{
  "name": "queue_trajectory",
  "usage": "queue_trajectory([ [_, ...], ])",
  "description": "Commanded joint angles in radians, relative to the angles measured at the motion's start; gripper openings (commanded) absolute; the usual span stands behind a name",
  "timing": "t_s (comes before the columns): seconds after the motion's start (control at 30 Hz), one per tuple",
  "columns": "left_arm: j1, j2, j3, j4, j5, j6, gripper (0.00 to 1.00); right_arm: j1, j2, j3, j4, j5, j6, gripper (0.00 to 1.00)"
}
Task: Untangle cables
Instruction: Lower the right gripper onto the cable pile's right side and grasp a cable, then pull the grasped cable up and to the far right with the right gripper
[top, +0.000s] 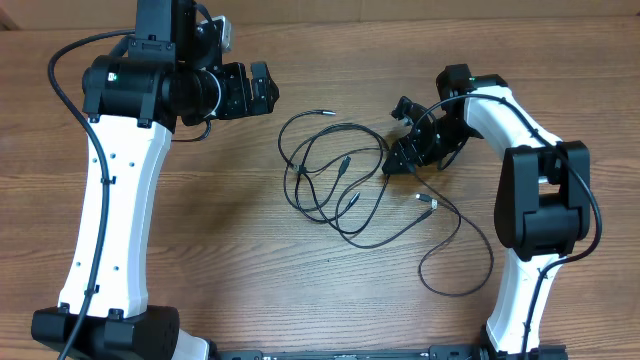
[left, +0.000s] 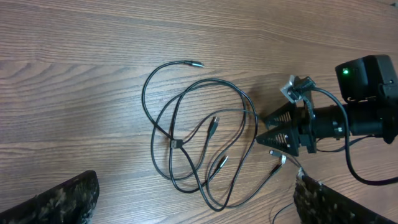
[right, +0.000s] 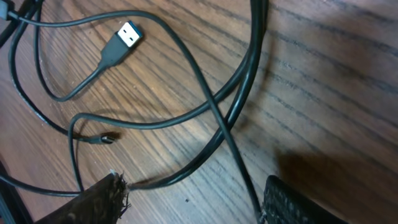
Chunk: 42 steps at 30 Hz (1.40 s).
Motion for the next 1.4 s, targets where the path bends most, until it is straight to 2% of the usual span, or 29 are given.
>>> queue_trajectory([
  [0.0,-0.003,0.0,0.013,0.004,-0.006,0.009,1.0,0.001,0.031,-0.006,-0.001,-0.037,-0.012,0.68],
  [0.1,-0.003,0.0,0.013,0.004,-0.006,0.009,1.0,0.001,0.037,-0.013,-0.008,-0.06,-0.012,0.66],
  [0.43,-0.003,0.0,0.013,0.004,-0.006,0.009,1.0,0.001,0.037,-0.082,-0.05,-0.063,-0.013,0.49],
  [0.57,-0.003,0.0,0.013,0.004,-0.006,0.009,1.0,0.001,0.037,-0.118,-0.05,-0.086,-0.016,0.3],
  [0.67,-0.003,0.0,0.013,0.004,-0.006,0.009,1.0,0.001,0.037,-0.122,-0.063,-0.132,-0.015,0.04],
  [0.77,-0.003,0.0,0.013,0.004,-0.006,0.009,1.0,0.001,0.034,-0.121,-0.084,-0.175,-0.005,0.04],
  [1.0,-0.003,0.0,0.013,0.004,-0.006,0.009,1.0,-0.002,-0.074,0.013,-0.149,-0.073,0.258,0.04],
  [1.2,-0.003,0.0,0.013,0.004,-0.006,0.009,1.0,-0.005,-0.232,0.302,-0.248,0.133,0.562,0.04],
  [1.37,-0.003,0.0,0.013,0.004,-0.006,0.009,1.0,-0.005,-0.317,0.578,-0.311,0.214,0.7,0.04],
])
